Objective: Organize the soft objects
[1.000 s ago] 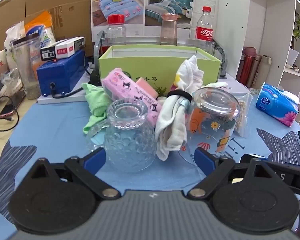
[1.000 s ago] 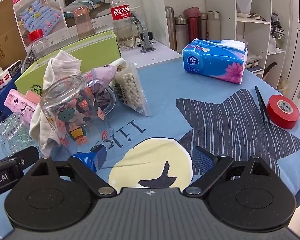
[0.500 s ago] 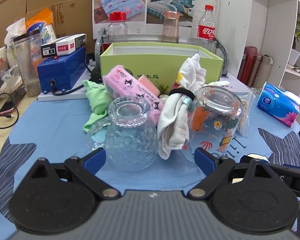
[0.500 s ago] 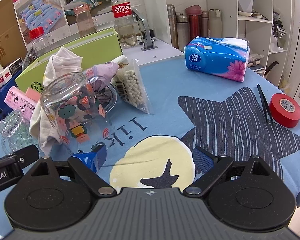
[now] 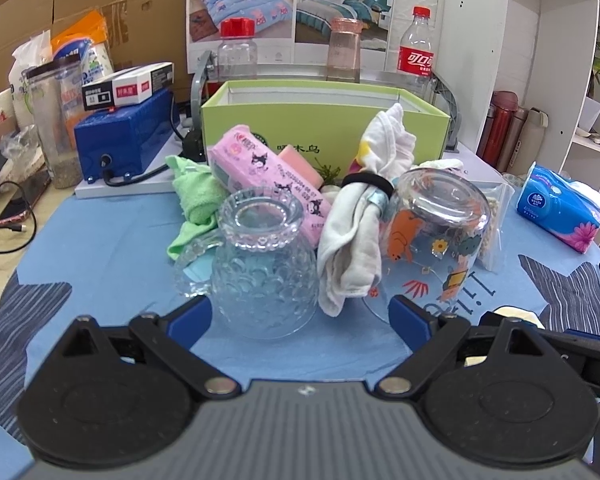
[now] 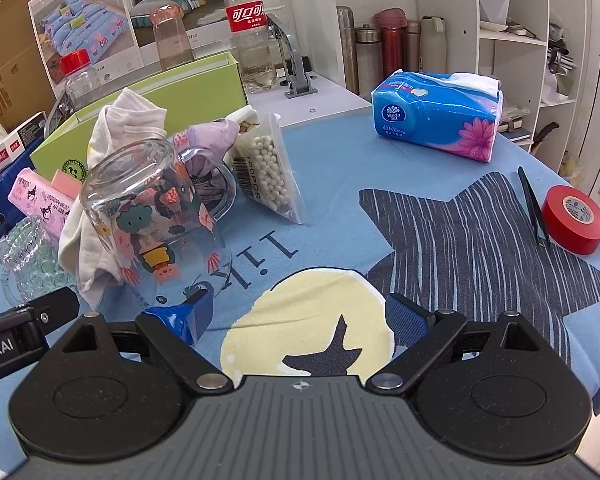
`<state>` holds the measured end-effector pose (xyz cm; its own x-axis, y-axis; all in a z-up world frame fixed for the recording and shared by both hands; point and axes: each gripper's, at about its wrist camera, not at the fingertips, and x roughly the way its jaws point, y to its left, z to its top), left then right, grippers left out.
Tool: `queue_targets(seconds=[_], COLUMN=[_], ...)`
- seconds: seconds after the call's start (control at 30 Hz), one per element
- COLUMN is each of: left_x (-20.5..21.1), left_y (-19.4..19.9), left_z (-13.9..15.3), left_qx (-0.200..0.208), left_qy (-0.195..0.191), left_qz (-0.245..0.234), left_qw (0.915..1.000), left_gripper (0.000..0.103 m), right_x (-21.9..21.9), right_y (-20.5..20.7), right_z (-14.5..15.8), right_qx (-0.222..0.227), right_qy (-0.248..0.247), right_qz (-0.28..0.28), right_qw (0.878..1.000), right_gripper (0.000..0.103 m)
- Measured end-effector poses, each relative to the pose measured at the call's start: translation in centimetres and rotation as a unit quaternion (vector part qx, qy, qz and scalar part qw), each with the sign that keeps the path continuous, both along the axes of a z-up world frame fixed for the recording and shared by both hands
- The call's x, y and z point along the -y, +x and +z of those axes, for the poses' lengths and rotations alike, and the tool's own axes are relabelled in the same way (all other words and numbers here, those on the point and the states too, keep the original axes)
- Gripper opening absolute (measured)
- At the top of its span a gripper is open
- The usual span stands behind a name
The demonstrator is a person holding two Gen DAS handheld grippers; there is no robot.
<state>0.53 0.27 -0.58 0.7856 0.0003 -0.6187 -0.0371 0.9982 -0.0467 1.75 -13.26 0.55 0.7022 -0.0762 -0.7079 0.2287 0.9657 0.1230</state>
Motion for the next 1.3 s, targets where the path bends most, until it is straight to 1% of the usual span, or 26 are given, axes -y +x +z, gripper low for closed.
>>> queue_targets(seconds=[1.3], left_x=[-0.34], left_y=[0.38], left_z=[-0.16], left_qx=[-0.007], left_qy=[-0.008], left_qz=[-0.002], left_qw=[0.9999], left_gripper=[0.090], right_x=[-0.41], right_y=[0.30], right_z=[-0.28], right_qx=[-0.006], right_qy=[0.000], right_qz=[0.008], right_qw=[1.000], right_gripper=[0.080])
